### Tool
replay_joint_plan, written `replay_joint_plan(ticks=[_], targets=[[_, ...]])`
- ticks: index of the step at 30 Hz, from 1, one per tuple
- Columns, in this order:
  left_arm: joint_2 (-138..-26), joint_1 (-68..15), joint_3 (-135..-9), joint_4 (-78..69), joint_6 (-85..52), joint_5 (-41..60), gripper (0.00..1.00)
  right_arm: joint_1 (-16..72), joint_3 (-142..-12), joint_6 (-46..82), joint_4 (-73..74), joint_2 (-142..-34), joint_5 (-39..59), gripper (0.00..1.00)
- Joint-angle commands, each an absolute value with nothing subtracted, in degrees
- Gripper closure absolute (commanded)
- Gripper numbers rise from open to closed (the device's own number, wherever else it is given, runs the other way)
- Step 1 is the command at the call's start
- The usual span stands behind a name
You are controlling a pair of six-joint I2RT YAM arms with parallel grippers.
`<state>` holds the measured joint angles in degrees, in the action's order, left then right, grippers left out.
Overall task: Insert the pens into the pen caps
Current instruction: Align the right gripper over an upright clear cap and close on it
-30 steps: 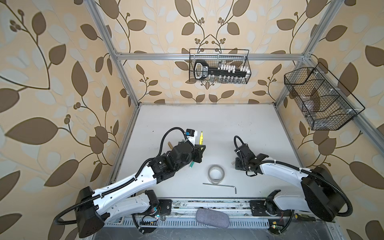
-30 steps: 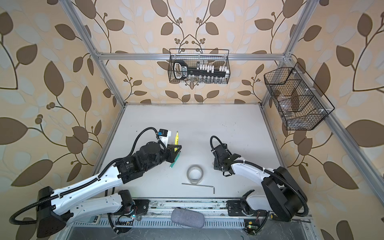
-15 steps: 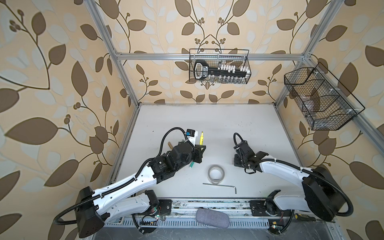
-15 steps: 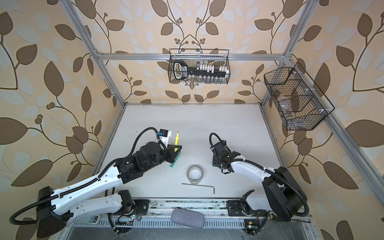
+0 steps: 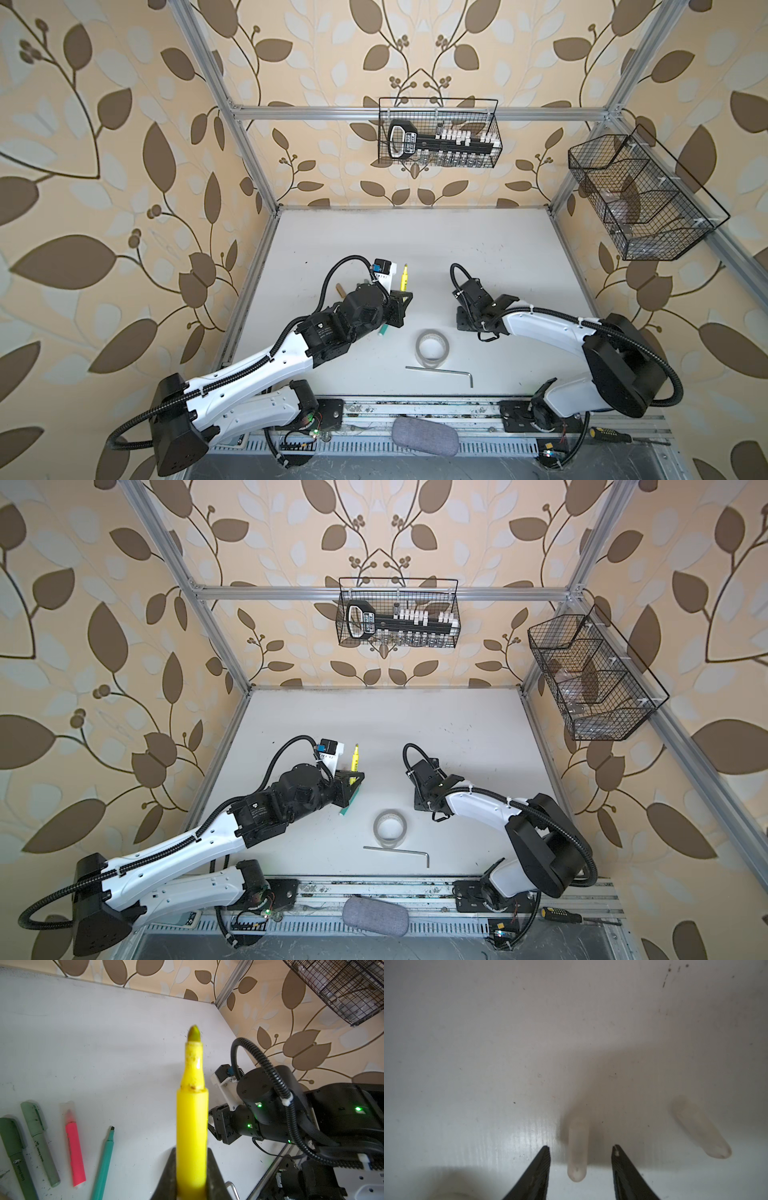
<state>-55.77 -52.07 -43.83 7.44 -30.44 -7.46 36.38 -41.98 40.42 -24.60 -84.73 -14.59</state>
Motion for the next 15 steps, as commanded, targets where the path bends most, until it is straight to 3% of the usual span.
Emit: replay_joint_plan(ticks=[1, 15], targets=[[-54.67, -52.08, -43.59, 5.71, -29.72, -7.01, 1.00, 36.70, -42.79, 40.18, -25.81, -85.24, -14.97, 0.53], [-54.23, -52.03, -43.74, 6.15, -29.71, -7.36, 1.00, 36.67, -42.24, 38.94, -25.07, -89.15, -11.65, 0.67]])
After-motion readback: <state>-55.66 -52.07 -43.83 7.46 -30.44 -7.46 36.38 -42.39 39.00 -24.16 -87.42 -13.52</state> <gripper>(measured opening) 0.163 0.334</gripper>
